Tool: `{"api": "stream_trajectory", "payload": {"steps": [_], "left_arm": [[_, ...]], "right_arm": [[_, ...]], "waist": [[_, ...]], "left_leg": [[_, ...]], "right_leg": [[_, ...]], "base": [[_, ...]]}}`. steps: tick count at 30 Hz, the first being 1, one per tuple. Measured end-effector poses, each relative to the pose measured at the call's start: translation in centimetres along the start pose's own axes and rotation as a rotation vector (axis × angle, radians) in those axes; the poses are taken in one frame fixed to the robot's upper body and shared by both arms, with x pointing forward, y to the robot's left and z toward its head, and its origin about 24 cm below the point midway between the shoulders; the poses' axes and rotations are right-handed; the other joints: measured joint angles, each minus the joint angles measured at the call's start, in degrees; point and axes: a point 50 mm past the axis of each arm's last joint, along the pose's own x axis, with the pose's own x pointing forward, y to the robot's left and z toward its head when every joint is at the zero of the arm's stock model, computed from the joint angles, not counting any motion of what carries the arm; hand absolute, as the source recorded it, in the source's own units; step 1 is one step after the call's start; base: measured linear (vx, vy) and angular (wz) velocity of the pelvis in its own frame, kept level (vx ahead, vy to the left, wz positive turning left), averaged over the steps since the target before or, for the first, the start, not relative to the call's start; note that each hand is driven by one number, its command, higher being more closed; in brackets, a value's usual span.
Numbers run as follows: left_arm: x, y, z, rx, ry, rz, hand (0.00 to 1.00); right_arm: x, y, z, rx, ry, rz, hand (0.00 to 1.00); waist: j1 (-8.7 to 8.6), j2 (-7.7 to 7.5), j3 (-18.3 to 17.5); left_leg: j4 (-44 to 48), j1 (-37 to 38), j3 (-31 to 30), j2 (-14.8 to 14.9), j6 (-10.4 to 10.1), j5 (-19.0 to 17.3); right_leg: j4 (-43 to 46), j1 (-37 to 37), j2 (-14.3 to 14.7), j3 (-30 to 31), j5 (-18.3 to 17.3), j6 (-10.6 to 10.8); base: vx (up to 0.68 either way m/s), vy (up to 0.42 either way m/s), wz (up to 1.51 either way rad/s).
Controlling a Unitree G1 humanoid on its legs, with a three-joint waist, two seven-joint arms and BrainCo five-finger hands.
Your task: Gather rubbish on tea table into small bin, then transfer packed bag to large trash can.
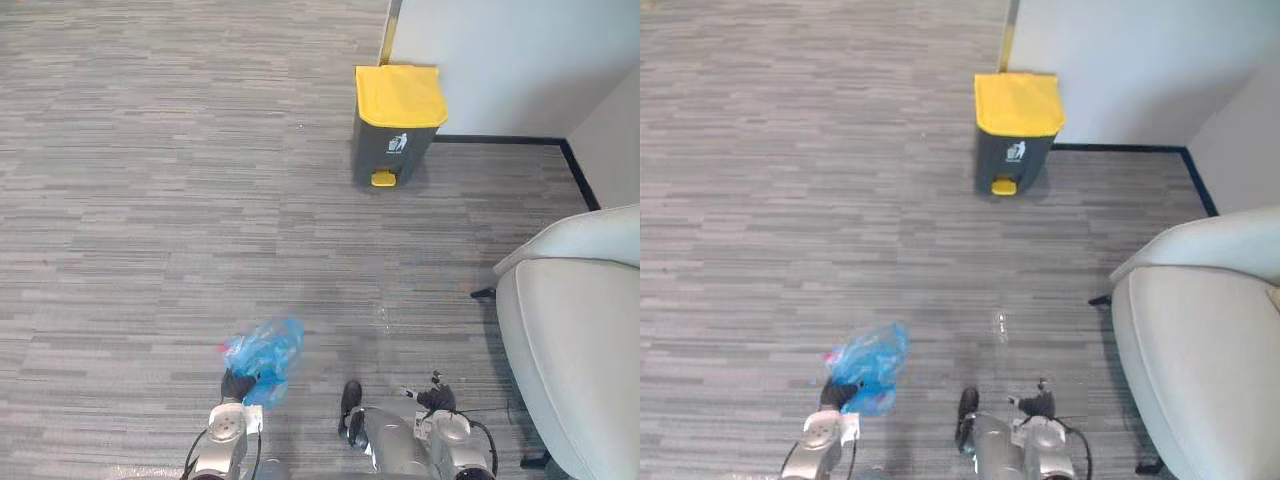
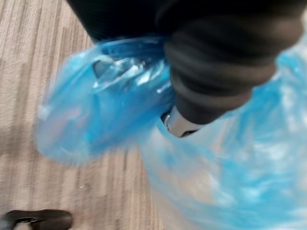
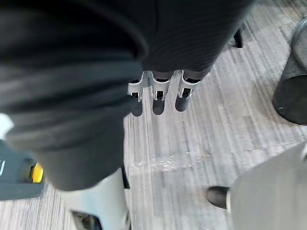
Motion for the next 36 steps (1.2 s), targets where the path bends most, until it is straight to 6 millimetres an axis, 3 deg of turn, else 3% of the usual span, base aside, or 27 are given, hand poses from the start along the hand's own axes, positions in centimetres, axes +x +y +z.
{"api": "stream_trajectory", "payload": {"steps": [1,3,5,7,8,9,10,11,12,14,17,19,21,24,26,27,28,30,32,33,34,36], "left_arm": [[-0.3,-0.6,0.3,-0.027,-0.019,-0.011,1.00],[-0.6,-1.2,0.7,-0.059,-0.036,-0.020,1.00],[-0.6,-1.2,0.7,-0.062,-0.040,-0.020,1.00],[-0.6,-1.1,0.7,-0.069,-0.037,-0.015,1.00],[-0.6,-1.3,0.7,-0.072,-0.036,-0.018,1.00],[-0.7,-1.5,0.6,-0.075,-0.030,-0.023,1.00],[-0.7,-1.5,0.2,-0.073,-0.013,-0.023,1.00],[-0.7,-1.2,-0.1,-0.062,-0.003,-0.016,1.00],[-0.7,-0.8,-0.2,-0.052,-0.003,-0.010,1.00],[-0.9,-1.0,-0.6,-0.054,0.011,-0.013,1.00],[-1.5,-1.0,-1.4,-0.014,0.029,-0.036,1.00],[-1.3,-0.8,-1.2,0.001,0.020,-0.037,1.00],[-1.2,-0.6,-1.2,0.008,0.019,-0.032,1.00],[-1.0,-0.7,-1.1,0.008,0.024,-0.032,1.00],[-0.6,-0.5,-1.3,0.016,0.039,-0.026,1.00],[-0.4,0.4,-1.6,0.036,0.056,-0.006,1.00],[-0.3,0.0,-1.9,0.022,0.079,-0.006,1.00],[-0.4,-0.4,-1.9,0.010,0.082,-0.012,1.00],[-0.2,-0.7,-1.6,0.002,0.073,-0.018,1.00],[-0.3,-1.2,-1.2,-0.013,0.059,-0.027,1.00],[-0.6,-1.6,-1.3,-0.031,0.056,-0.035,1.00],[-0.8,-2.0,-1.1,-0.057,0.045,-0.054,1.00]], "right_arm": [[-0.2,0.5,0.0,0.002,-0.005,0.013,0.00],[-0.3,0.8,0.2,0.016,-0.017,0.018,0.00],[-0.3,1.1,0.4,0.025,-0.024,0.024,0.00],[-0.4,1.4,0.6,0.050,-0.021,0.022,0.00],[-0.3,1.2,0.5,0.052,-0.017,0.014,0.00],[-0.3,0.7,0.3,0.052,-0.011,-0.002,0.00],[-0.3,0.3,-0.1,0.054,0.004,-0.013,0.00],[-0.4,0.6,-0.4,0.061,0.016,-0.010,0.00],[-0.7,0.9,-0.5,0.071,0.014,-0.003,0.00],[-0.7,1.1,-0.6,0.070,0.016,0.005,0.00],[-0.9,0.9,-1.1,0.057,0.028,0.006,0.00],[-1.1,0.7,-1.7,0.029,0.043,0.001,0.00],[-1.0,0.7,-1.5,0.026,0.036,0.000,0.00],[-0.8,0.8,-1.0,0.022,0.022,0.003,0.00],[-0.7,0.8,-0.8,0.012,0.018,0.006,0.00],[-0.7,0.7,-1.6,-0.006,0.046,0.008,0.00],[-0.3,0.0,-1.1,-0.031,0.035,-0.001,0.00],[0.2,-0.7,-0.3,-0.038,0.016,-0.021,0.00],[0.0,-0.9,-1.0,-0.023,0.042,-0.030,0.00],[-0.2,-0.9,-1.4,-0.023,0.049,-0.028,0.00],[-0.3,-0.6,-1.4,-0.031,0.042,-0.018,0.00],[-0.4,-0.1,-1.1,-0.030,0.027,-0.003,0.00]], "waist": [[0.51,-0.61,0.22],[1.06,-1.13,0.15],[1.54,-1.54,0.30],[2.76,-2.09,0.64],[2.93,-2.16,0.67],[2.95,-1.50,0.34],[3.39,-1.55,0.03],[3.35,-2.76,-0.58],[3.51,-3.80,-1.01],[4.04,-3.81,-0.77],[3.31,-3.20,-1.16],[2.98,-3.14,-1.06],[2.09,-2.82,-0.90],[0.80,-1.95,-0.40],[0.58,-2.01,-0.38],[0.10,-4.85,-0.82],[0.60,-2.24,-0.65],[0.37,-0.92,-0.64],[-0.10,-0.01,-0.07],[-0.04,-0.04,0.02],[0.34,-0.09,0.36],[1.20,-0.67,0.54]], "left_leg": [[10.47,-4.34,0.40,0.89,1.06,-2.95],[14.18,-10.09,0.99,0.72,2.37,-5.09],[10.64,-14.42,1.47,0.33,3.65,-6.18],[-4.25,-16.96,0.75,-2.47,3.83,-6.09],[-11.41,-17.09,-0.46,-4.15,3.52,-4.72],[-21.56,-16.66,-3.11,-6.25,3.18,0.50],[-23.35,-15.71,-3.79,-7.10,3.70,6.67],[-23.44,-15.13,-2.80,-8.18,4.07,6.07],[-23.49,-14.24,-0.80,-9.19,4.78,4.23],[-22.63,-10.62,2.61,-10.10,5.95,0.31],[-22.90,-4.94,5.26,-11.52,7.33,-3.44],[-23.12,-2.33,5.22,-11.58,7.68,-5.34],[-25.11,1.26,4.88,-11.43,7.39,-6.31],[-28.41,6.56,4.24,-9.00,7.29,-6.31],[-29.10,8.12,3.47,-8.02,7.24,-6.30],[-29.66,9.40,1.02,-9.80,6.04,-6.72],[-29.83,9.99,-1.28,-7.58,4.95,-7.14],[-28.57,9.82,-3.08,-6.09,2.52,-5.59],[-20.62,7.42,-4.80,-4.21,0.67,-4.49],[-9.26,3.24,-5.73,-2.70,-1.61,-1.82],[2.44,-1.30,-5.52,-0.48,-1.73,-0.55],[13.22,-8.05,-3.80,1.23,-0.12,-3.42]], "right_leg": [[-1.76,4.50,0.13,0.92,-1.39,-0.05],[-3.39,7.76,0.08,2.06,-2.97,0.17],[-4.52,9.70,0.02,3.48,-3.86,0.79],[-5.06,11.78,-1.30,5.44,-4.30,2.77],[-5.05,12.15,-2.00,6.07,-4.92,3.78],[-5.02,12.73,-2.32,6.98,-5.96,5.53],[-4.60,12.91,-2.67,8.83,-7.11,7.20],[-4.43,12.98,-4.25,9.65,-7.44,7.84],[-2.71,12.90,-6.10,10.07,-8.40,9.38],[5.49,11.00,-8.37,11.57,-9.61,11.43],[27.19,2.87,-12.16,12.23,-7.13,14.33],[35.64,-1.09,-12.95,11.12,-7.46,13.34],[38.88,-5.07,-13.14,8.21,-10.21,11.52],[29.85,-8.87,-9.95,4.10,-12.28,9.76],[17.83,-9.92,-7.90,3.42,-8.55,9.72],[7.37,-8.79,-8.06,4.69,2.38,5.20],[9.07,-8.57,-6.19,4.06,1.68,5.50],[9.61,-8.17,-5.21,2.90,-2.04,4.63],[8.58,-4.73,-4.23,0.94,-3.90,4.08],[6.44,-0.93,-3.56,-0.09,-4.66,3.75],[3.74,3.15,-2.80,-0.52,-5.15,3.14],[0.99,7.83,-1.93,-0.54,-5.99,2.54]], "base": [[0.37,-0.009,-0.12],[0.33,0.017,-0.26],[0.25,0.063,-0.37],[0.39,0.164,-0.42],[0.44,0.246,-0.35],[0.42,0.286,-0.47],[0.36,0.234,-0.42],[0.38,0.227,-0.48],[0.32,0.162,-0.46],[0.35,0.216,-0.75],[0.32,0.203,-0.39],[0.32,0.073,-0.05],[0.37,-0.014,0.06],[0.43,-0.136,0.19],[0.41,-0.196,0.29],[0.44,-0.200,0.26],[0.43,-0.192,0.17],[0.40,-0.210,0.03],[0.38,-0.219,0.41],[0.37,-0.182,0.38],[0.34,-0.145,0.24],[0.33,-0.075,-0.03]]}}
